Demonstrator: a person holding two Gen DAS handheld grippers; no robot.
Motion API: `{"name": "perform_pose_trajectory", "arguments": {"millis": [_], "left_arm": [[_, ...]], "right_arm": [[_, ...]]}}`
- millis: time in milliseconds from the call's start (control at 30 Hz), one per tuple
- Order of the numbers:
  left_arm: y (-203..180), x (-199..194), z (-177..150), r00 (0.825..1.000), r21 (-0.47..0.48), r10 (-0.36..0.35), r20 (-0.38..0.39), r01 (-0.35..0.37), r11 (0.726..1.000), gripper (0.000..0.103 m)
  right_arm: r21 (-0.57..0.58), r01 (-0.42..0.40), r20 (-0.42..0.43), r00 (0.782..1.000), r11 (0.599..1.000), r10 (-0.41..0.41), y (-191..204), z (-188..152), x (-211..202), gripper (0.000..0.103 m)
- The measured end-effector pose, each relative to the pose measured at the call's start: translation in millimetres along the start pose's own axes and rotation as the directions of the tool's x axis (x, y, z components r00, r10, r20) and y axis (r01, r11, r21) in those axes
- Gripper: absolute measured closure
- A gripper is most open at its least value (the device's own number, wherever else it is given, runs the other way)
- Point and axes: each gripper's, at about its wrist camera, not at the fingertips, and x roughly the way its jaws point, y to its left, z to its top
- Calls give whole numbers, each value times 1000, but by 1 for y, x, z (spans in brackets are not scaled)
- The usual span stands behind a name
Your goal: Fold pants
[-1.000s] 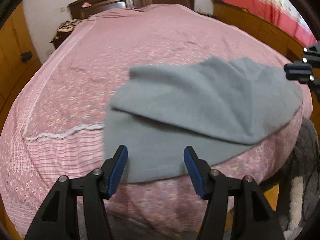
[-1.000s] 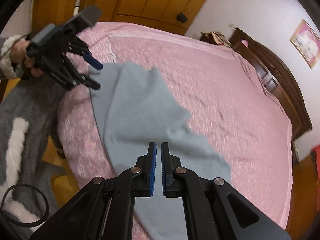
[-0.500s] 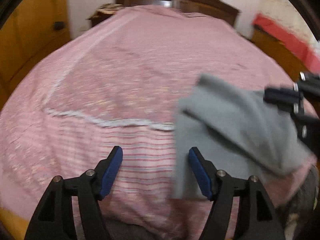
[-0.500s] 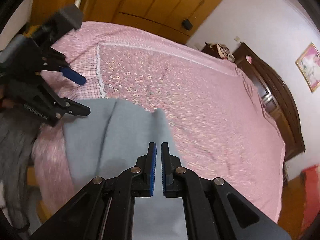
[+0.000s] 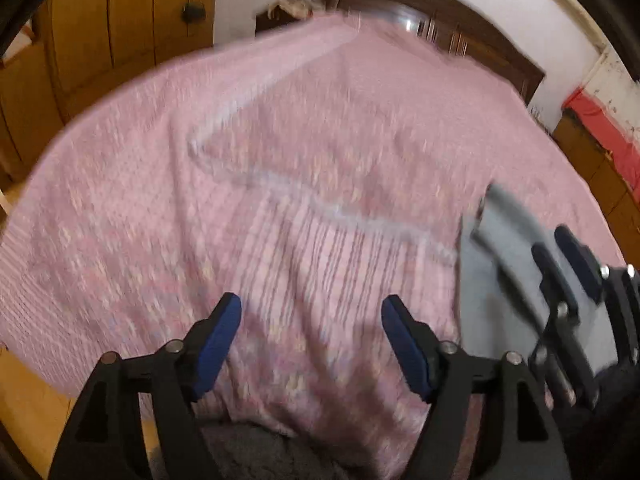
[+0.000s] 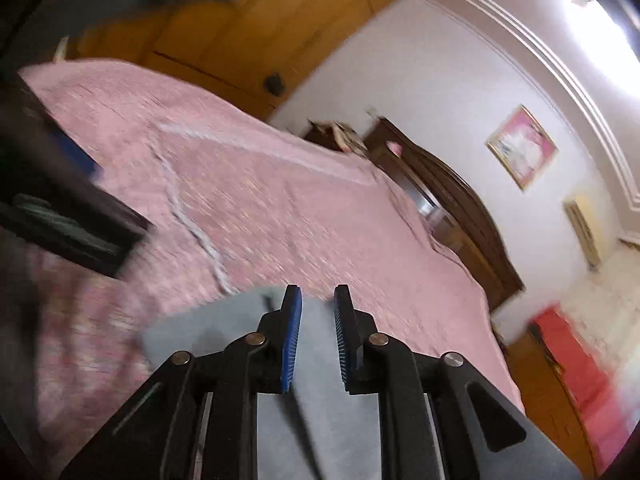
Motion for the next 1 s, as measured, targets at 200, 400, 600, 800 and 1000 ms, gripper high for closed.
{"name": "perform_pose_trajectory", "arguments": {"millis": [200,400,600,800,1000], "left_arm": [[11,-10,-5,999,-1,-34,11,34,999,27],[1,-2,10,1000,0,-22,2,22,1000,27],[4,-2,11,998,-31,-64,-2,64,997,27],[9,-8,11,999,-30,-51,12,52,998,27],[8,-6,12,998,-46,-67,6,67,997,27]], "right_arm": [[56,-110,-74,991,992,114,-3,-27,25,86],[-3,-11,-12,1000,1000,11,7,-32,34,86],[25,-9,2,1000,1000,9,5,-26,36,100],[152,-162,91,985,975,150,-26,-27,14,100],[141,-324,229,930,936,287,-42,-22,-17,100]]}}
